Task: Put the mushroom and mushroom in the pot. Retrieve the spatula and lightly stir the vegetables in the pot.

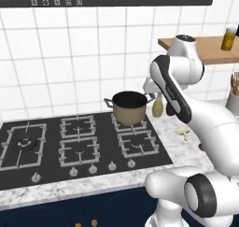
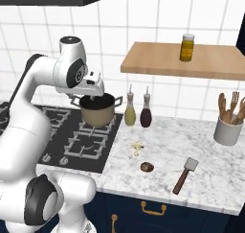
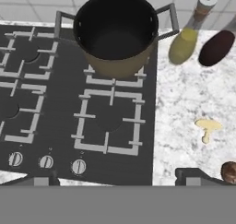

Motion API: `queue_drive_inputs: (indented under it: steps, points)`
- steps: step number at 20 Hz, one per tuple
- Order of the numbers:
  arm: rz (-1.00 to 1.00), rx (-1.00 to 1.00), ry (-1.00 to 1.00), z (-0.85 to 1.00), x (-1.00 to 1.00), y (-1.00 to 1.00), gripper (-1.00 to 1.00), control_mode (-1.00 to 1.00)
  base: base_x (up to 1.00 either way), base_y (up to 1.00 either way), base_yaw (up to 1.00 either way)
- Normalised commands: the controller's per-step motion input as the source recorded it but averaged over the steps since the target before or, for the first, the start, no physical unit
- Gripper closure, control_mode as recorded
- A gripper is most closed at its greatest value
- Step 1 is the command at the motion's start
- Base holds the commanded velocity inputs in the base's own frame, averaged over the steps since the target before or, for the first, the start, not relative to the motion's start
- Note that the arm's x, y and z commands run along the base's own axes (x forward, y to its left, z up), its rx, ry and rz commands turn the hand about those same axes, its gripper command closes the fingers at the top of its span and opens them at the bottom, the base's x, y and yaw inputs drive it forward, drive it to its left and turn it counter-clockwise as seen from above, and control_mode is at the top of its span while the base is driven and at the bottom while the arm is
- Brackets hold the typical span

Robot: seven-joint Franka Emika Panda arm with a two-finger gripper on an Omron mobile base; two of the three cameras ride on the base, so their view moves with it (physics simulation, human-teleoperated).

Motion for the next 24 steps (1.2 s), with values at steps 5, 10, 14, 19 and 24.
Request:
queue_drive_inputs:
  steps: [5,10,14,19,24]
  points:
    - [-0.02,0.0,0.0,-0.28,-0.04,-0.87,-1.0,-1.0,0.0,0.0,0.0]
    - [-0.03,0.0,0.07,-0.65,0.0,-0.9,-1.0,-1.0,0.0,0.0,0.0]
    - [-0.01,0.0,0.11,-0.78,0.0,-0.76,-1.0,-1.0,0.0,0.0,0.0]
    - [0.0,0.0,0.08,-0.82,0.0,-0.65,-1.0,-1.0,0.0,0.0,0.0]
    - [0.0,0.0,0.01,-0.74,0.11,-0.27,-1.0,-1.0,0.0,0.0,0.0]
